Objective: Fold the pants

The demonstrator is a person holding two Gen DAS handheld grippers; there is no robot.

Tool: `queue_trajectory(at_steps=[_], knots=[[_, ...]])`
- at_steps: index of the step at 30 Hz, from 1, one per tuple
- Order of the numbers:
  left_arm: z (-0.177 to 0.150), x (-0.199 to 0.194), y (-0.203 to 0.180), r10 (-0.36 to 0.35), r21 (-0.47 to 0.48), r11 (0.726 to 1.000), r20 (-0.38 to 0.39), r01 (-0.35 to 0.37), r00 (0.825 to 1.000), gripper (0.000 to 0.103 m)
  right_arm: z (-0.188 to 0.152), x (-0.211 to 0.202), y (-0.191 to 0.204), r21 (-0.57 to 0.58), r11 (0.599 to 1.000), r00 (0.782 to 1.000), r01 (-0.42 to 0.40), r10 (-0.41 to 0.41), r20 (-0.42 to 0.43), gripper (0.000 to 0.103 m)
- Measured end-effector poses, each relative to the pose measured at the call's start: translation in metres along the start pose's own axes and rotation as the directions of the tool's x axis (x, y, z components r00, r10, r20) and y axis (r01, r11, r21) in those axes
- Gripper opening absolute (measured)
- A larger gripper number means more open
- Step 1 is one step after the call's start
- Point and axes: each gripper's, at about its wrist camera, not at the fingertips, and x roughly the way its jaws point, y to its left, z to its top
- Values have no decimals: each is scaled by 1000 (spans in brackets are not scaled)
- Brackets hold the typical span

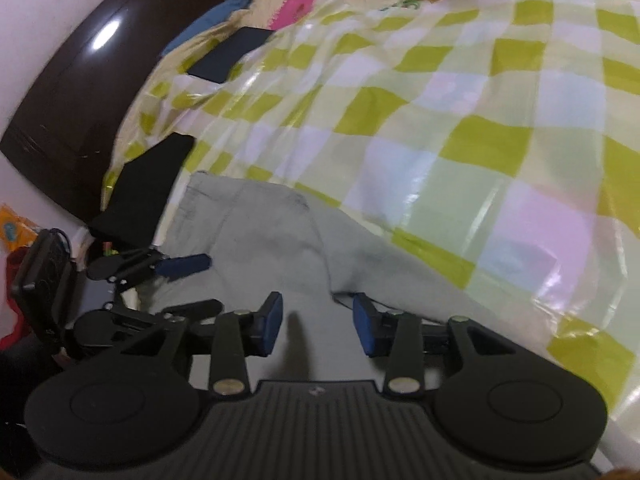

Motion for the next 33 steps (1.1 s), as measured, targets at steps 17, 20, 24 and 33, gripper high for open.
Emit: queue_trajectory(at_steps=[17,20,24,33], knots=[[1,0,1,-5,4,1000,-3,5,1000,73,27,-1,-35,200,977,966,-73,19,259,45],[2,0,3,-6,-10,1000,-5,6,1000,73,38,-13,-64,312,950,943,-32,-75,324,45],[5,-8,5,10,-31,999,7,-10,1000,73,33,-37,-56,322,946,914,29,-156,376,45],[-1,-22,5,70,-14,997,4,-70,998,73,-30,-13,7,276,959,946,-67,-27,322,44]])
